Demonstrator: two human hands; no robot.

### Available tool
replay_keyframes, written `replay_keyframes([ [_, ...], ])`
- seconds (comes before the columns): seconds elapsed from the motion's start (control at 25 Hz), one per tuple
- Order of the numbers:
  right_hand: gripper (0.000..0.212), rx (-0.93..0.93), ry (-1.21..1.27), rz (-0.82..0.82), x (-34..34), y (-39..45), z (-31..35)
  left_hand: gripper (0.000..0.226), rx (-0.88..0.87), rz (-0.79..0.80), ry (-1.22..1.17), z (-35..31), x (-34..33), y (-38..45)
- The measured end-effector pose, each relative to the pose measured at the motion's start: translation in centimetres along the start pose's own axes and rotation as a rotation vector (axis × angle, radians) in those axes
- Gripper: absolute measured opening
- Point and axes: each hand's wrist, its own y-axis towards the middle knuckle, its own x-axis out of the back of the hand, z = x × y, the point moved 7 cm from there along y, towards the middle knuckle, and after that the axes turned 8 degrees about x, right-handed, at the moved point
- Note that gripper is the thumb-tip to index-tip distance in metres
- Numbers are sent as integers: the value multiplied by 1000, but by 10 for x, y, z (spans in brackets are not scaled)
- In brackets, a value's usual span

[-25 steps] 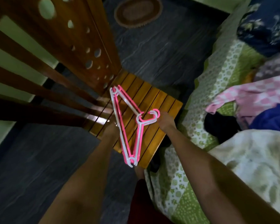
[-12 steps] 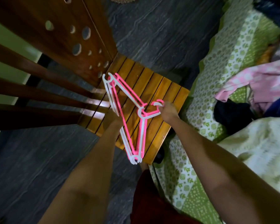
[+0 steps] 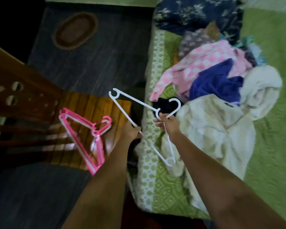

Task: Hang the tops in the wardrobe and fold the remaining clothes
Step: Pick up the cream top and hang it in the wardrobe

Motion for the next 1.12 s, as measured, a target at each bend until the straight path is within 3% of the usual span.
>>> replay_keyframes([
  [0.12, 21, 90, 17, -143, 144, -4, 37, 13, -58, 120, 118, -31, -134, -30],
  [0.16, 22, 104, 34, -200, 190, -3, 42, 9, -174, 113, 268, -44, -171, -39],
  [0.28, 24, 113, 68, -358, 313, -4, 50, 40, -628, 104, 860, -78, -279, -69],
  [0.44, 27, 103, 66, -423, 403, -2, 43, 49, -783, 78, 1328, -103, -350, -74],
  [0.52, 28, 98, 50, -407, 424, -1, 38, 48, -749, -14, 1458, -116, -362, -63],
  [0.64, 28, 131, 41, -369, 437, 1, 34, 49, -543, -169, 1578, -130, -356, -47],
  [0.76, 28, 155, -40, -325, 440, 5, 39, 32, -543, -413, 1566, -150, -347, -58],
  [0.88, 28, 187, -197, -225, 434, 10, 47, 28, -534, -497, 1471, -154, -335, -78],
  [1.0, 27, 218, -341, -133, 417, 15, 62, 35, -498, -467, 1437, -158, -334, -97],
  [1.12, 18, 250, -417, -105, 388, 14, 89, 49, -513, -173, 1474, -149, -354, -123],
])
